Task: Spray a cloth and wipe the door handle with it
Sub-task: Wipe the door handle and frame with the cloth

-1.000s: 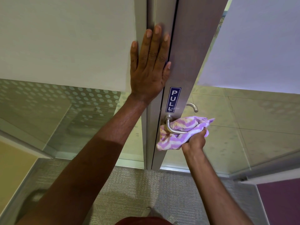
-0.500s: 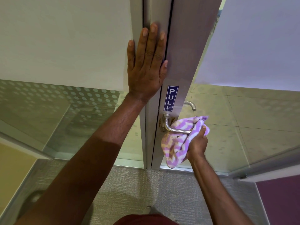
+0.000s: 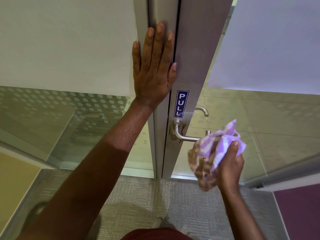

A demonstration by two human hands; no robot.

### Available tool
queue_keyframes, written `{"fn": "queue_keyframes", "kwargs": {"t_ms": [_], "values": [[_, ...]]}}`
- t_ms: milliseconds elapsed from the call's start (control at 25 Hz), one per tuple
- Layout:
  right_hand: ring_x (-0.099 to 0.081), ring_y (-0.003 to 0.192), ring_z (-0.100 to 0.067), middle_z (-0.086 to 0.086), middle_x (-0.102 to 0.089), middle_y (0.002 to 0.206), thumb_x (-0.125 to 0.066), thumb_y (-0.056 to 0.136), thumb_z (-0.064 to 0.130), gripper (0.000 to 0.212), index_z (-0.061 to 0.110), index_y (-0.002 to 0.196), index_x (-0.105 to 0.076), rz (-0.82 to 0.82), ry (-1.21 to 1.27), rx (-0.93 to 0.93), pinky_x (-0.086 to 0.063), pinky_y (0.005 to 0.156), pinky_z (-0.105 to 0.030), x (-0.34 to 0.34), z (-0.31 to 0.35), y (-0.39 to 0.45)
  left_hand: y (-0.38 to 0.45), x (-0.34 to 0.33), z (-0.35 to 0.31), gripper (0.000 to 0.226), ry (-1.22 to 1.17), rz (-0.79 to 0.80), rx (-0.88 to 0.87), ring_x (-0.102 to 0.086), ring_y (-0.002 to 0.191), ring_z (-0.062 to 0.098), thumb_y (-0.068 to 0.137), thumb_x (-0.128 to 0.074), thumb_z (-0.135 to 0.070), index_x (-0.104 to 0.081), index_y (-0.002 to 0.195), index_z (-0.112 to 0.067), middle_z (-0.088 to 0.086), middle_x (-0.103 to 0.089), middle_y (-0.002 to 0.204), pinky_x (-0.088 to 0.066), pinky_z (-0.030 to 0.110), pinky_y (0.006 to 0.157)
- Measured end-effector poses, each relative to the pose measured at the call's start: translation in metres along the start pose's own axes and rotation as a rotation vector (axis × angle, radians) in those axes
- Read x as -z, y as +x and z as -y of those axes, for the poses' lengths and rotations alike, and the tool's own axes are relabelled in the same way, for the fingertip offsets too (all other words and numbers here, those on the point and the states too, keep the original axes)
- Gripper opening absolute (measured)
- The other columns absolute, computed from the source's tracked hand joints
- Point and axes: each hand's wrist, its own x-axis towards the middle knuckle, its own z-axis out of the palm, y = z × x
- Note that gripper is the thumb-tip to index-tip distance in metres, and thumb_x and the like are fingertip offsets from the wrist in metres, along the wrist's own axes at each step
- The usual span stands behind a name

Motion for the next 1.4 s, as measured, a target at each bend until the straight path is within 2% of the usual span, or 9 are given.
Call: {"fn": "queue_keyframes", "kwargs": {"t_ms": [120, 280, 360, 680, 800, 920, 1080, 1240, 1400], "values": [[-0.070, 0.090, -0.003, 0.017, -0.073, 0.096, -0.040, 0.105, 0.065, 0.035, 0.041, 0.115, -0.064, 0.101, -0.169, 0.307, -0.054, 0.066, -0.021, -0.016, 0.009, 0.000, 0.001, 0.001, 0.000, 0.050, -0.006, 0.004, 0.006, -0.036, 0.146, 0.036, 0.112, -0.033, -0.035, -0.039, 0.152, -0.007, 0.025, -0.054, 0.152, -0.002, 0.044, 0.132], [-0.039, 0.151, -0.029, -0.013, -0.053, 0.155, -0.047, 0.108, 0.046, 0.055, 0.011, 0.150, -0.053, 0.319, -0.672, 0.542, -0.032, 0.123, -0.043, -0.052, -0.024, -0.011, 0.000, 0.004, -0.001, 0.051, -0.031, 0.010, 0.007, -0.037, 0.146, 0.037, 0.112, -0.032, -0.035, -0.041, 0.152, -0.006, 0.024, -0.054, 0.152, -0.019, 0.053, 0.130], [-0.037, 0.154, -0.028, -0.012, -0.049, 0.160, -0.047, 0.107, 0.043, 0.058, 0.006, 0.153, -0.049, 0.363, -0.687, 0.647, -0.018, 0.130, -0.042, -0.069, -0.034, -0.020, 0.001, 0.006, -0.002, 0.051, -0.042, 0.009, 0.004, -0.038, 0.147, 0.036, 0.112, -0.032, -0.035, -0.041, 0.153, -0.007, 0.024, -0.054, 0.153, -0.027, 0.057, 0.125], [-0.033, 0.156, -0.016, 0.000, -0.042, 0.165, -0.044, 0.109, 0.043, 0.058, 0.013, 0.158, -0.044, 0.680, -0.567, 0.850, -0.015, 0.131, -0.038, -0.073, -0.055, -0.024, 0.002, 0.007, -0.001, 0.051, -0.035, 0.020, 0.004, -0.036, 0.148, 0.035, 0.112, -0.033, -0.035, -0.039, 0.154, -0.007, 0.023, -0.053, 0.154, -0.026, 0.057, 0.125], [-0.064, 0.126, -0.009, 0.012, -0.071, 0.135, -0.044, 0.103, 0.066, 0.046, 0.042, 0.134, -0.066, 0.811, -0.236, 0.402, -0.048, 0.106, -0.024, -0.046, -0.060, -0.037, 0.001, 0.006, -0.002, 0.051, -0.017, 0.011, -0.002, -0.035, 0.148, 0.035, 0.112, -0.034, -0.036, -0.039, 0.154, -0.007, 0.022, -0.052, 0.155, -0.015, 0.051, 0.131], [-0.079, 0.097, -0.020, -0.001, -0.082, 0.107, -0.058, 0.086, 0.079, 0.068, 0.025, 0.123, -0.072, 0.594, 0.181, -0.161, -0.062, 0.074, -0.026, -0.034, -0.065, -0.042, 0.001, 0.005, 0.000, 0.051, -0.018, 0.003, -0.001, -0.036, 0.148, 0.035, 0.112, -0.034, -0.036, -0.040, 0.154, -0.007, 0.022, -0.051, 0.155, -0.010, 0.048, 0.131], [-0.065, 0.126, -0.031, -0.012, -0.069, 0.133, -0.050, 0.104, 0.062, 0.059, 0.011, 0.132, -0.062, 0.701, 0.527, -0.540, -0.053, 0.105, -0.050, -0.027, -0.072, -0.030, 0.001, 0.005, -0.001, 0.051, -0.034, -0.001, 0.003, -0.038, 0.147, 0.036, 0.111, -0.034, -0.035, -0.041, 0.153, -0.007, 0.022, -0.051, 0.154, -0.028, 0.057, 0.126], [-0.069, 0.091, -0.023, -0.005, -0.068, 0.095, -0.050, 0.099, 0.073, 0.056, 0.019, 0.103, -0.065, 0.678, 0.594, -0.642, -0.059, 0.083, -0.042, -0.031, -0.082, -0.033, 0.001, 0.004, 0.000, 0.051, -0.054, -0.005, 0.004, -0.037, 0.147, 0.036, 0.111, -0.034, -0.035, -0.041, 0.153, -0.006, 0.022, -0.050, 0.154, -0.027, 0.057, 0.126], [-0.070, 0.121, -0.036, -0.012, -0.074, 0.129, -0.055, 0.070, 0.095, 0.092, 0.032, 0.136, -0.069, 0.614, 0.667, -0.751, -0.059, 0.095, -0.054, -0.023, -0.093, -0.028, 0.000, 0.001, 0.000, 0.050, -0.039, -0.018, 0.014, -0.036, 0.148, 0.037, 0.111, -0.036, -0.034, -0.041, 0.153, -0.007, 0.023, -0.050, 0.154, -0.006, 0.046, 0.132]]}}
